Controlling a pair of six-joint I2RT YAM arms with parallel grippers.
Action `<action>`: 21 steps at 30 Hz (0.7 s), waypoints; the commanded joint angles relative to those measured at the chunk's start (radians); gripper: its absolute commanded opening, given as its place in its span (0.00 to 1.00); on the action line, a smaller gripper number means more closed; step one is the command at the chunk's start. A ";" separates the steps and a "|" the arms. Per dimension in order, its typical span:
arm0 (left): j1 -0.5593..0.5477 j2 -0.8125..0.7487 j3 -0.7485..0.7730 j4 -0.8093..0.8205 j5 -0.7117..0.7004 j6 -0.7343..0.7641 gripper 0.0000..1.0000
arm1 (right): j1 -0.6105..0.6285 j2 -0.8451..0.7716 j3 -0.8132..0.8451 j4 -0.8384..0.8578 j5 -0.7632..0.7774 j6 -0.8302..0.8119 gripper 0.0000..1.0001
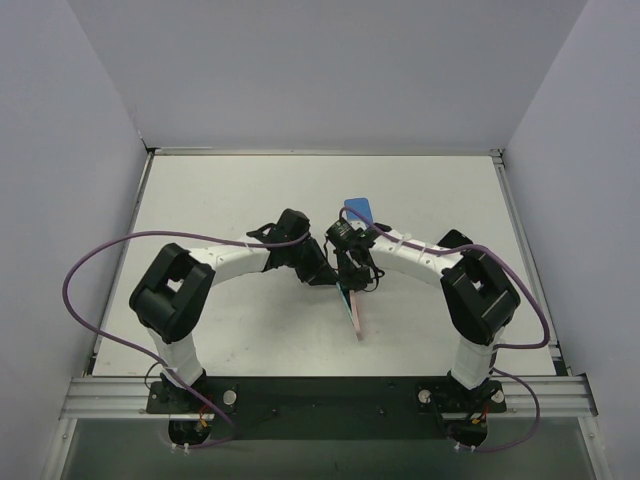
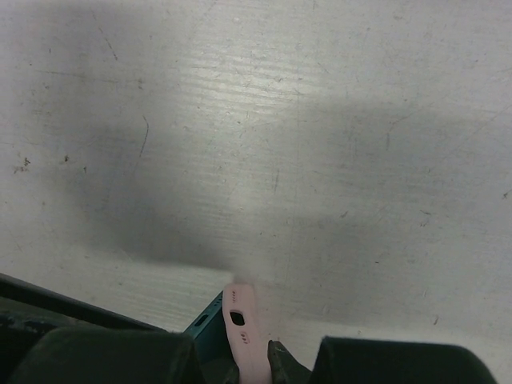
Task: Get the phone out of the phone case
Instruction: Remove the phone case from the phone.
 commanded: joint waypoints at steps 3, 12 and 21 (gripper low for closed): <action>0.017 -0.066 0.001 -0.208 -0.032 0.096 0.00 | -0.032 -0.027 -0.058 -0.128 0.097 0.033 0.00; 0.017 -0.159 0.002 -0.228 -0.014 0.093 0.00 | -0.083 -0.050 -0.039 -0.129 0.123 0.038 0.00; 0.034 -0.185 -0.009 -0.192 0.005 0.087 0.00 | -0.102 -0.079 -0.012 -0.112 0.089 0.031 0.00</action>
